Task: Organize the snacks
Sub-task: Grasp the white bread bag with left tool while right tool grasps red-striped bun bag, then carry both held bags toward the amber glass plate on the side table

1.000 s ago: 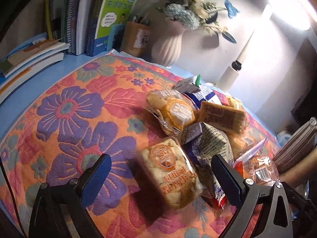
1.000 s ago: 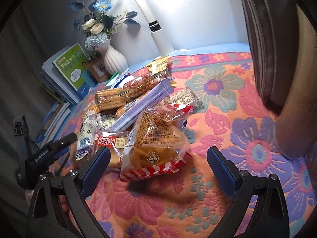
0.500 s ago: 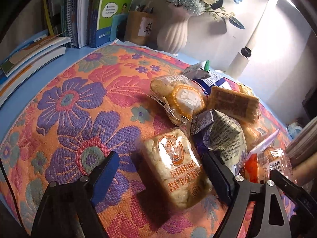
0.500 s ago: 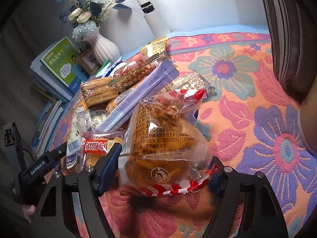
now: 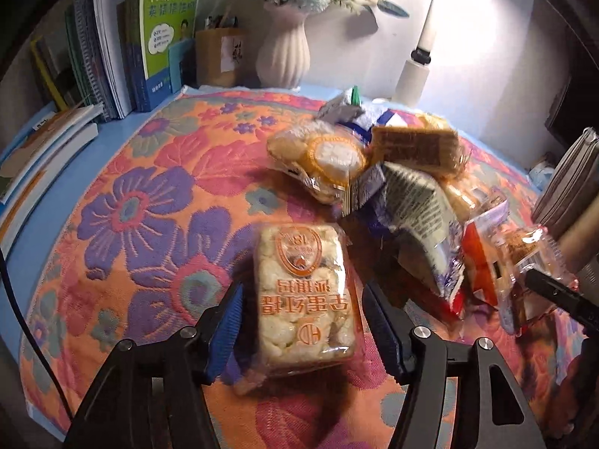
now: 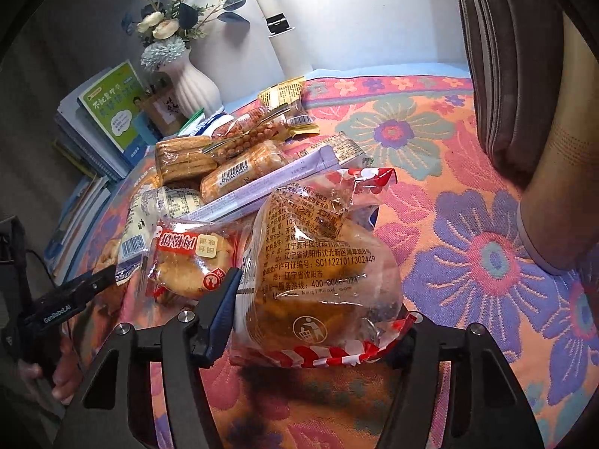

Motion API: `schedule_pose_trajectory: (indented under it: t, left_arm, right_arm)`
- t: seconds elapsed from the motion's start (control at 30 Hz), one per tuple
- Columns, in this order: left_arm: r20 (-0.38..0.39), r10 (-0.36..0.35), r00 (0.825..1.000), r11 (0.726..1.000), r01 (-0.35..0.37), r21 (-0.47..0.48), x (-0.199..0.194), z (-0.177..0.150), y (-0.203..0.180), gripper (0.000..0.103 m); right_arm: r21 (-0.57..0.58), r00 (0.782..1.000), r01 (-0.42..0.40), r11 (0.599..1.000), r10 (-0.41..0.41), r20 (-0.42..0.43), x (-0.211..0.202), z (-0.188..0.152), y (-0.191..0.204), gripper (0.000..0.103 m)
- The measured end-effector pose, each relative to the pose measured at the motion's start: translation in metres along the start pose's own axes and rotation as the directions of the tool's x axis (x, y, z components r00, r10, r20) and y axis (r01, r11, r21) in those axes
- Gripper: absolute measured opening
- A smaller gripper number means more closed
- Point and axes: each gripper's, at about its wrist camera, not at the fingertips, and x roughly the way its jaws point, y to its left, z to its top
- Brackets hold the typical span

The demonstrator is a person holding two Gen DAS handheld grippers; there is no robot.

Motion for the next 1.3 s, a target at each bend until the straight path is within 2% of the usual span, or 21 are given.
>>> schedule_pose_trajectory:
  t: [0.1,0.13,0.17,0.27,0.57,0.77,0.9,1.1,1.3]
  left_arm:
    - [0.025,0.061,0.998,0.998,-0.061,0.018,0.004,-0.005,-0.009,0.058]
    - [0.031,0.085,0.996,0.996,-0.086,0.027,0.004,-0.006,-0.011,0.050]
    - [0.036,0.103,0.994,0.994,-0.104,0.032,0.003,-0.006,-0.013,0.048]
    - [0.039,0.089,0.995,0.996,-0.090,0.020,-0.001,-0.008,-0.012,0.044]
    - [0.114,0.066,0.991,0.997,-0.070,0.030,-0.044,-0.014,-0.030,0.044]
    - [0.161,-0.008,0.987,0.996,-0.006,0.084,-0.076,-0.022,-0.073,0.044]
    - [0.168,-0.082,0.982,0.989,0.059,0.137,-0.088,-0.030,-0.112,0.044]
    - [0.142,-0.164,0.976,0.968,0.132,0.213,-0.093,-0.039,-0.165,0.044]
    - [0.106,-0.237,0.966,0.937,0.198,0.288,-0.102,-0.047,-0.212,0.044]
  right_arm:
    - [0.002,1.000,-0.010,1.000,0.010,-0.016,0.004,0.001,0.000,0.064]
    - [-0.001,1.000,-0.008,1.000,0.008,-0.014,0.004,0.001,0.001,0.064]
    - [-0.007,1.000,-0.002,1.000,0.002,-0.014,0.004,0.000,0.002,0.062]
    - [-0.024,1.000,0.010,1.000,-0.010,-0.007,0.001,-0.001,0.006,0.059]
    - [-0.019,1.000,0.001,1.000,-0.001,0.005,-0.036,-0.021,0.002,0.055]
    - [0.015,0.999,-0.005,1.000,0.004,0.049,-0.077,-0.030,-0.010,0.055]
    - [0.025,0.995,0.035,0.999,-0.037,0.088,-0.104,-0.035,-0.019,0.055]
    - [0.038,0.986,0.089,0.995,-0.093,0.139,-0.141,-0.044,-0.035,0.055]
    - [0.076,0.970,0.102,0.992,-0.116,0.213,-0.185,-0.049,-0.057,0.055]
